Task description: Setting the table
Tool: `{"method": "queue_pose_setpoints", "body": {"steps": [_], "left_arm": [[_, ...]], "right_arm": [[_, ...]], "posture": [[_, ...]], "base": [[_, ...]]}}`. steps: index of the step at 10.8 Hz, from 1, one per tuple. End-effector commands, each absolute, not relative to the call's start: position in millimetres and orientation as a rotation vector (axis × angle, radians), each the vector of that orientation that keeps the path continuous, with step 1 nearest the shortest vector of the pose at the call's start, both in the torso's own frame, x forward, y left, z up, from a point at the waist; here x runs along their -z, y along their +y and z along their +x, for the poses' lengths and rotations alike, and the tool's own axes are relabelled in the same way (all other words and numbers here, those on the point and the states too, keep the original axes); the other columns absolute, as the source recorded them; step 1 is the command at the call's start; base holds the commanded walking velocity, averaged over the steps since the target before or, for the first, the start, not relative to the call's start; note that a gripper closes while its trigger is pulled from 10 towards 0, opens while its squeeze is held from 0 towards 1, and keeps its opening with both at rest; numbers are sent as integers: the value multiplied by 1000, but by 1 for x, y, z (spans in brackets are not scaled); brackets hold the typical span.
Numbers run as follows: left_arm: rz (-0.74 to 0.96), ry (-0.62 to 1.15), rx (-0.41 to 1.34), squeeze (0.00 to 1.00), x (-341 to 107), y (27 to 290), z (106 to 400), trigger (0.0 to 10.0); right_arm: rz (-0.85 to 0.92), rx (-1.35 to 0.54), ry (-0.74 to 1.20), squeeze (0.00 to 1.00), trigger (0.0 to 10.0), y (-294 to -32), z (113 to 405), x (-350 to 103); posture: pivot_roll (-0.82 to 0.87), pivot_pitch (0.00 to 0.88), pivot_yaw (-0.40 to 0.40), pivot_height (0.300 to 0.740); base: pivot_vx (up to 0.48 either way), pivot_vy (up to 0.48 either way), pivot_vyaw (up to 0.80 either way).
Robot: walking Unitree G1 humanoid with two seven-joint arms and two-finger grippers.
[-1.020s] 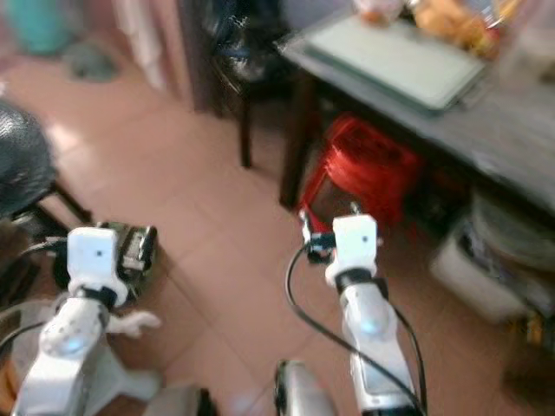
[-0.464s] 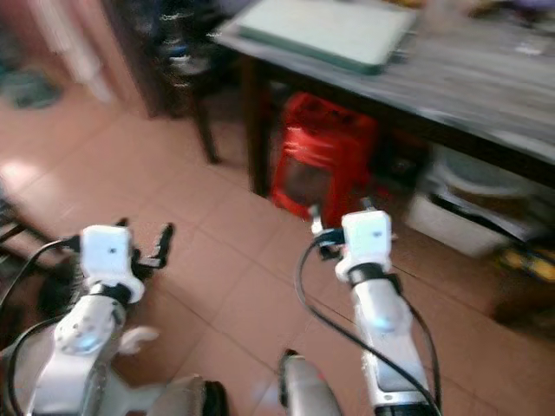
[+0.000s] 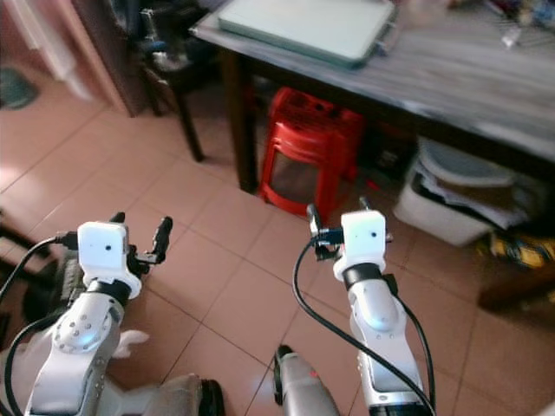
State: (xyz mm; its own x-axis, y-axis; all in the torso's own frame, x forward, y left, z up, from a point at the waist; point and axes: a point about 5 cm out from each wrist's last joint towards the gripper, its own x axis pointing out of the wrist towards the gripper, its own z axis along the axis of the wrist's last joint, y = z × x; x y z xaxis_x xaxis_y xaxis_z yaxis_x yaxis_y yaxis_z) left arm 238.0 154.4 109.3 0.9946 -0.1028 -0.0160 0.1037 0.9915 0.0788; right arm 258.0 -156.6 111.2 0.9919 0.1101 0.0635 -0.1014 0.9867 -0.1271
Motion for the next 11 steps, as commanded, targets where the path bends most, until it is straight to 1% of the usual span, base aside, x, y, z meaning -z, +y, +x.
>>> {"method": "queue_pose_setpoints", "body": {"steps": [1,6,11], "left_arm": [[82,21,102,0,-107,156,236,10000],[73,26,113,0,-106,153,235,10000],[69,28,114,0,-105,153,235,10000]], "right_arm": [[-127,-97,-71,0,10000,-158,256,-111],[-129,-101,-68,0,10000,-159,255,-111],[-134,-104,-59,0,10000,-159,253,-109]], "posture": [[-20,175,32,740],[-27,176,25,740],[-32,181,21,740]], "base": [[0,-262,-800],[0,-278,0],[0,-287,-800]]}}
